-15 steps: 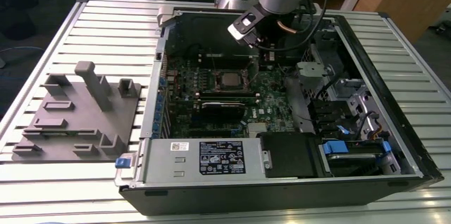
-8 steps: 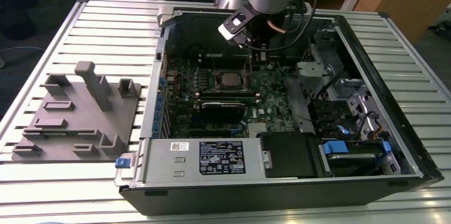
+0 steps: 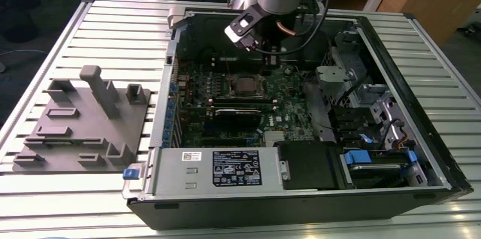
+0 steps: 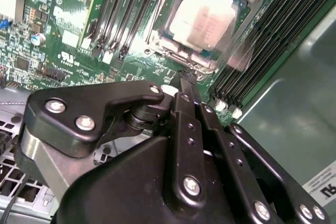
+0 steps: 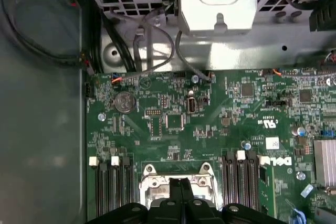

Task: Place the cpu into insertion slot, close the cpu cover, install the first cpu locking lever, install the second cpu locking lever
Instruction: 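Close the cpu cover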

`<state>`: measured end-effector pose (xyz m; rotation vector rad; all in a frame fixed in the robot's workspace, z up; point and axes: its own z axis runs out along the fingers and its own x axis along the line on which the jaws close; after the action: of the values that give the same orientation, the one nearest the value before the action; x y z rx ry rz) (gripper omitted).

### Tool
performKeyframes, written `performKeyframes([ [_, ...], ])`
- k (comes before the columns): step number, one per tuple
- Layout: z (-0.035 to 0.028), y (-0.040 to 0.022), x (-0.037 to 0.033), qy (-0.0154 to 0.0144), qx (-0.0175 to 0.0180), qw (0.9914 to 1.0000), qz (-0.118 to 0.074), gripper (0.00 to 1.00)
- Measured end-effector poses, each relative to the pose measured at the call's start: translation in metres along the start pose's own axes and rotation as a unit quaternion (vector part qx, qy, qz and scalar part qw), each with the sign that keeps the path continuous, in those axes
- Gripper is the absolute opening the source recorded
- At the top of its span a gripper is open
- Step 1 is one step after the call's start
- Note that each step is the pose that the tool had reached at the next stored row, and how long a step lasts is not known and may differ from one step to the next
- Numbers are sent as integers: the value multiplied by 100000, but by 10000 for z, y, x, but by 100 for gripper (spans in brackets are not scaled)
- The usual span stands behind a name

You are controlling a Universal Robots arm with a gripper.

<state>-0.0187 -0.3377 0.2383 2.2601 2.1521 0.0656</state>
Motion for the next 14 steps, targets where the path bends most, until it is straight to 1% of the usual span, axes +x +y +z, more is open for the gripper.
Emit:
performKeyframes([
  [3,-1,-22,-1,-2,-4,100000,-1,11],
  [9,-1,-25,-1,2,2,100000,-3,11],
  [12,0,-25,-2,-25,464,99999,9,11],
  [13,-1,-25,-2,-37,556,99998,7,11],
  [14,0,-26,-2,-36,575,99998,13,11],
])
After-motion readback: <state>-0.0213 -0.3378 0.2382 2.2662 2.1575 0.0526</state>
